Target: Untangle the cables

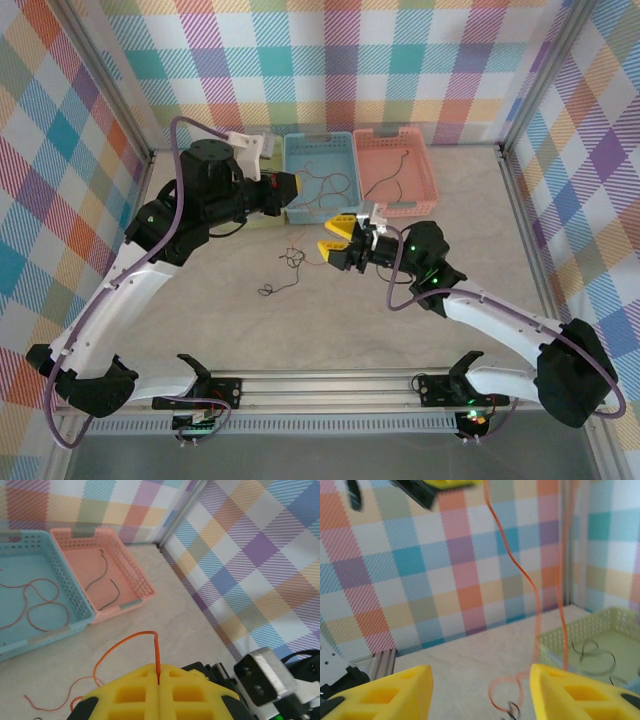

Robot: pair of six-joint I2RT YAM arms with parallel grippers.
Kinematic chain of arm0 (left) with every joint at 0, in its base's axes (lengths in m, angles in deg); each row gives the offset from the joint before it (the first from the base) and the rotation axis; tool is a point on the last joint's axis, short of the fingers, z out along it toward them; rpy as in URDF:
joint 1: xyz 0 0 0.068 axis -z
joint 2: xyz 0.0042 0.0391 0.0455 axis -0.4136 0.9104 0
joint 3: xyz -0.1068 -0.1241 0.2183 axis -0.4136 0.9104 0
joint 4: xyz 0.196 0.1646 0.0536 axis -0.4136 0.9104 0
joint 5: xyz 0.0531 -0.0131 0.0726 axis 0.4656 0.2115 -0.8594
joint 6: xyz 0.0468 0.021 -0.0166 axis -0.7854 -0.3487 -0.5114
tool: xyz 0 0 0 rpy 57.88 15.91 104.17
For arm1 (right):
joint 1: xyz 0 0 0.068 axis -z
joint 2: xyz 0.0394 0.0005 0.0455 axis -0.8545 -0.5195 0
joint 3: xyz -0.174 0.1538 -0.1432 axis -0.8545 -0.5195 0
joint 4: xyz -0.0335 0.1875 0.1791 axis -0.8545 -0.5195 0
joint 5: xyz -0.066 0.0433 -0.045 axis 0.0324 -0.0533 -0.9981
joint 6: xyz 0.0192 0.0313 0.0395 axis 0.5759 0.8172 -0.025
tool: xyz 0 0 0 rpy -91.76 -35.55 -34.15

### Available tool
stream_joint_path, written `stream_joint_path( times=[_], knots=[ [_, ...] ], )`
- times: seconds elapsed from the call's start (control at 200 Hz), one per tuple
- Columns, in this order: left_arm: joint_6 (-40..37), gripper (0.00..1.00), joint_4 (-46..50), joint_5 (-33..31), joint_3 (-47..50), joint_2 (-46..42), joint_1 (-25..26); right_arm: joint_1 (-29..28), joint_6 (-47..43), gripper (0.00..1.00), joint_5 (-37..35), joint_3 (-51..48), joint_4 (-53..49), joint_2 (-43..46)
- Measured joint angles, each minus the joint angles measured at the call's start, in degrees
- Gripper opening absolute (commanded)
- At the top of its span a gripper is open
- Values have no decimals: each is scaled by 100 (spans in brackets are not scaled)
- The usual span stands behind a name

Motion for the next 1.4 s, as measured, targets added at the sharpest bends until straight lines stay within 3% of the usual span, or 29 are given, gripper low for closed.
stream_joint_path(
  times=[0.48,1.015,1.4],
  knots=[
    [24,0,-20,619,66,-4,0,-286,-378,57,520,1141,-264,-813],
    [42,0,-17,765,103,-46,0,-317,-1086,59,144,1375,-146,-1010],
    [101,0,-22,911,118,-46,0,-317,-1106,46,304,1705,-103,-1602]
  ],
)
